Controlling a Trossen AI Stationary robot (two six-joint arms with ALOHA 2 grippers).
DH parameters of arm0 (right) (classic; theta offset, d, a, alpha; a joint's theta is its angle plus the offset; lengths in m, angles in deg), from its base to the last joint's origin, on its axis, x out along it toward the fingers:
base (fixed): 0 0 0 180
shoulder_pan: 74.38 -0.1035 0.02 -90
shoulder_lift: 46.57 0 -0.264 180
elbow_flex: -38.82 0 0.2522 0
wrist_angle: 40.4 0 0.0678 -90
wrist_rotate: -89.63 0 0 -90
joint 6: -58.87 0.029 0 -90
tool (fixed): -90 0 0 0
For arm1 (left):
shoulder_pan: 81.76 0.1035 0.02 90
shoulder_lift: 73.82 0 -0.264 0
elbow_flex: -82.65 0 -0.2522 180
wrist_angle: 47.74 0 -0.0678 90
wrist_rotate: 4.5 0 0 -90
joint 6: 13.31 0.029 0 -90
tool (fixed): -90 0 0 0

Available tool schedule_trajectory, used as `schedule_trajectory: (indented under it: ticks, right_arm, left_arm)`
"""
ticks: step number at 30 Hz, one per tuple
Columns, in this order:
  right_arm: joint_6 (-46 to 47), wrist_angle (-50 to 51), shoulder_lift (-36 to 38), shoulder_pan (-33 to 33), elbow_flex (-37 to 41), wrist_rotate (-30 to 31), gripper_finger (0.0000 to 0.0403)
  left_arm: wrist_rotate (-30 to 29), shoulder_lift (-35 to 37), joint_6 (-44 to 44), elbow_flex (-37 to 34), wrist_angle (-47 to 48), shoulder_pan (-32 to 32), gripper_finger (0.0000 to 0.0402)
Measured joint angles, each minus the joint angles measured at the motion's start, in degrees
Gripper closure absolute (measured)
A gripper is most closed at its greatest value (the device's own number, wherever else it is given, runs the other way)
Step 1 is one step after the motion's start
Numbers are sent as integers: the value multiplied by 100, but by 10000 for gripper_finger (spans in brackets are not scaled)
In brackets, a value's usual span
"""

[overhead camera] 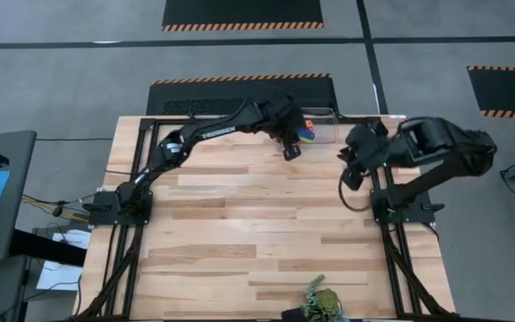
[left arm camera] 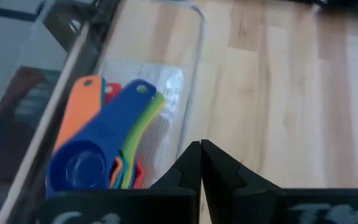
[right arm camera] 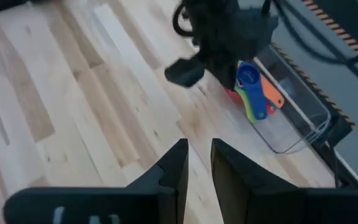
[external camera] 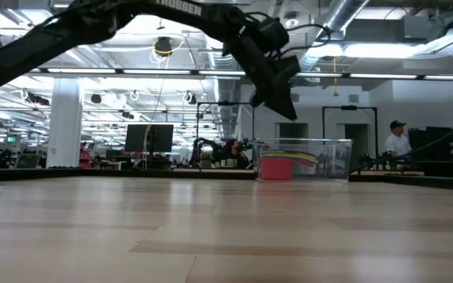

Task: Nest measuring cups in basket
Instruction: Adjust the stacked measuring cups in the transparent bin

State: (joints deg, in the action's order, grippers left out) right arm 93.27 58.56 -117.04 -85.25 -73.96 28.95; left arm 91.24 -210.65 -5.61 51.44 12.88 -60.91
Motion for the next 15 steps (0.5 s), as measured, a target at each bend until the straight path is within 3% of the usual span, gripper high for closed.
schedule_trajectory:
  ticks: [6,15]
  right_arm:
    - [568,113,-128,-778,3,823,310]
    - [1068,203,-400,-1261,4,1219,310]
  left_arm:
    - [-268,-85,20,-159,-451,54,401]
    - [-543,-123,-113,-167,-686,186,401]
